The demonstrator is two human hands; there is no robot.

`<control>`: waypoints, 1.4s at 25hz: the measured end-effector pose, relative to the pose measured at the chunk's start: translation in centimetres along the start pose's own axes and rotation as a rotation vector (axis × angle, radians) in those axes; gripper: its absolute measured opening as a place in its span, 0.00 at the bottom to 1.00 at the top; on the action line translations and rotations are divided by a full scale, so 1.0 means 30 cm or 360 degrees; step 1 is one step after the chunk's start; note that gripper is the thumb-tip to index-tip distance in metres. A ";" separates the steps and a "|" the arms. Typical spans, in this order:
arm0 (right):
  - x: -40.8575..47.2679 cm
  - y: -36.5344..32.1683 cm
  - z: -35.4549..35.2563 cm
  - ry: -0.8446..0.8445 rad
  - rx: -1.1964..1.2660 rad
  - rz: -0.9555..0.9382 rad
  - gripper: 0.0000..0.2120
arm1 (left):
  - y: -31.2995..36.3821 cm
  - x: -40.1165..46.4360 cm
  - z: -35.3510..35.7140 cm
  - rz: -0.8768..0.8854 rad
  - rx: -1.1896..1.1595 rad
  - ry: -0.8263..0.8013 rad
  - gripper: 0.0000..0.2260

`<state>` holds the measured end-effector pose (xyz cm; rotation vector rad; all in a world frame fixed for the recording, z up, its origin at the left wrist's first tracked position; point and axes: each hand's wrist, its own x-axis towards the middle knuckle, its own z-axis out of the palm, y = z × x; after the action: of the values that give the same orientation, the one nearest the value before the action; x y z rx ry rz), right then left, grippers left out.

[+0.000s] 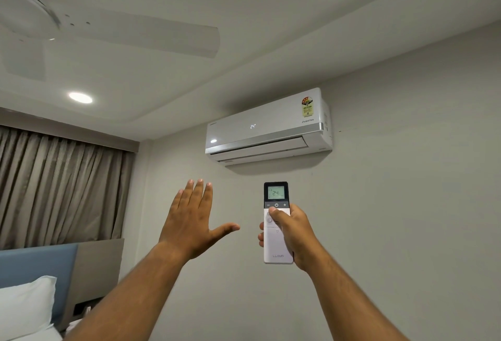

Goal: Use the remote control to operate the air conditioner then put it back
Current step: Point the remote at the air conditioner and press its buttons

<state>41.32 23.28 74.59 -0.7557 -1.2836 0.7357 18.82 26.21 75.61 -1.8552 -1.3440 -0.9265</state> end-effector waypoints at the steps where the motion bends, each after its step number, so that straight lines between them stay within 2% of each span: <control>1: 0.003 0.001 0.001 0.0019 -0.0009 0.0003 0.07 | -0.001 0.001 0.002 0.0001 -0.0004 0.0002 0.55; 12: 0.025 0.011 0.003 0.0063 0.0053 0.0107 0.08 | -0.010 0.000 0.049 -0.0003 -0.0032 0.0046 0.54; 35: 0.024 -0.017 0.011 0.0101 -0.0048 0.0072 0.07 | -0.005 0.013 0.051 0.0014 -0.0045 0.0105 0.53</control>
<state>41.14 23.62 75.44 -0.8289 -1.2261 0.7246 19.02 27.70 75.15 -1.8341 -1.2883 -0.9981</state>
